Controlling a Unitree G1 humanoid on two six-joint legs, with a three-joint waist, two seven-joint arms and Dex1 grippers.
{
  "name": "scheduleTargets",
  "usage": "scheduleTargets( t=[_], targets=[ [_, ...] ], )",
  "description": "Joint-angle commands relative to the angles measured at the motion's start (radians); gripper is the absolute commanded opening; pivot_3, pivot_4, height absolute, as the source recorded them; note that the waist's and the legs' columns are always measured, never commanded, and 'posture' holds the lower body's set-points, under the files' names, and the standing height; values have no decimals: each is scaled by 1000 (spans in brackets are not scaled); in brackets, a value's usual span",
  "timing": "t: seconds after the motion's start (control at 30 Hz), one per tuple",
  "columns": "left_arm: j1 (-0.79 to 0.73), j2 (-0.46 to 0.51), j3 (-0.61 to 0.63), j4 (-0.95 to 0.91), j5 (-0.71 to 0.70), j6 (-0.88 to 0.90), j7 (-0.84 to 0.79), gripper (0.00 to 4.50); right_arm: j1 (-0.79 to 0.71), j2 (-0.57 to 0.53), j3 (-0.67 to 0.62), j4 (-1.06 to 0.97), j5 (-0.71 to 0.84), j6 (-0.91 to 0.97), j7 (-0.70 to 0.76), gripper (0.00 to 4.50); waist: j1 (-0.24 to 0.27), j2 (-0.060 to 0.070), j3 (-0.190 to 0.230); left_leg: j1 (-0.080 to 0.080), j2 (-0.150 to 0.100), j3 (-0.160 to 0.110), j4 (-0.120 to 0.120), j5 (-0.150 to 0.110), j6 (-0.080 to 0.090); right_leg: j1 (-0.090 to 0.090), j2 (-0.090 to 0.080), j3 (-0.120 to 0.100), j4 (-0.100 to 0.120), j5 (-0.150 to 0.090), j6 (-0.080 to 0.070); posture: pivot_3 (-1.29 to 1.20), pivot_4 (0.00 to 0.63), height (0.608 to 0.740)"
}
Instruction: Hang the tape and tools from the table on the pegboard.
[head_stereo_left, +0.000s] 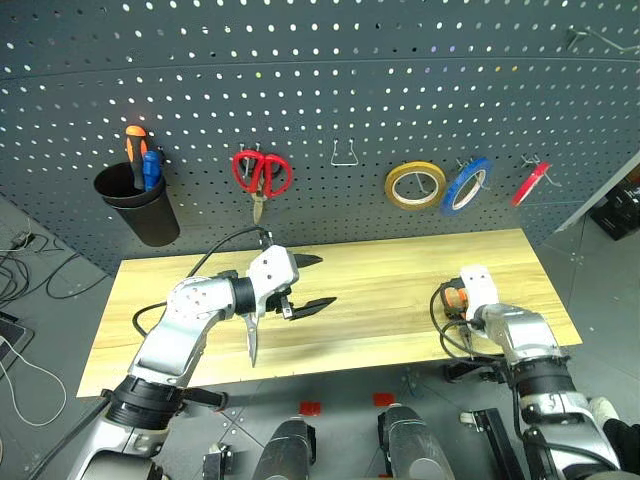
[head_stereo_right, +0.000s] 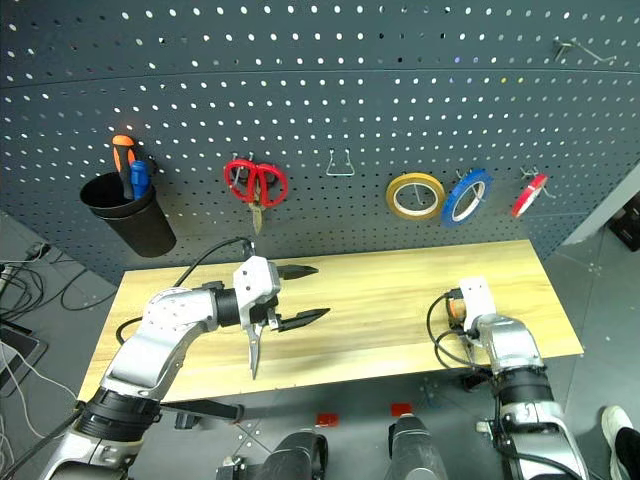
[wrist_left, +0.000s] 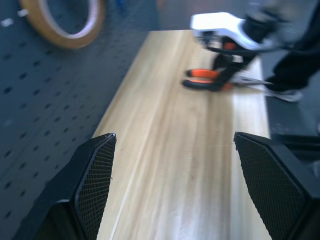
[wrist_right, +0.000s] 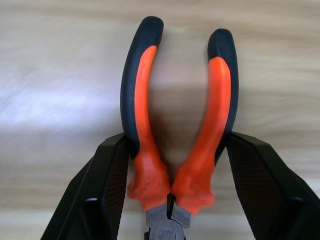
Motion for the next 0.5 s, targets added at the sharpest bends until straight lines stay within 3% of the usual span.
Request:
scheduleTargets(
  t=[0.03, 0.17, 0.27, 0.5],
  targets=[
    [59, -9, 118, -85, -71, -13, 57, 3994, 61, 70, 52, -378, 41, -5, -6, 2731, -6, 1, 0, -1, 0, 1, 0, 0, 0, -2, 0, 1, 1, 0, 0, -55, 188, 740],
    [140, -15, 196, -146, -138, 33, 97, 3994, 125, 171, 108, -613, 44, -60, -55, 2731, -3, 2, -1, -6, 2, 2, 0, 1, -1, -8, 1, 2, 2, 0, 0, -55, 188, 740],
    [203, -45, 277, -200, -213, 63, 155, 3994, 67, 258, 191, -700, 12, -211, -109, 2731, 2, 2, -1, -7, 0, 1, 0, 1, -2, -8, -1, 1, 2, 0, 0, -42, 192, 740],
    [217, -57, 328, -258, -250, 118, 254, 3994, -243, 383, 199, -530, -18, -479, -189, 2730, 22, 2, -1, -6, -1, -1, 0, 2, -4, -8, 0, -1, 2, 1, -1, 5, 192, 740]
  ],
)
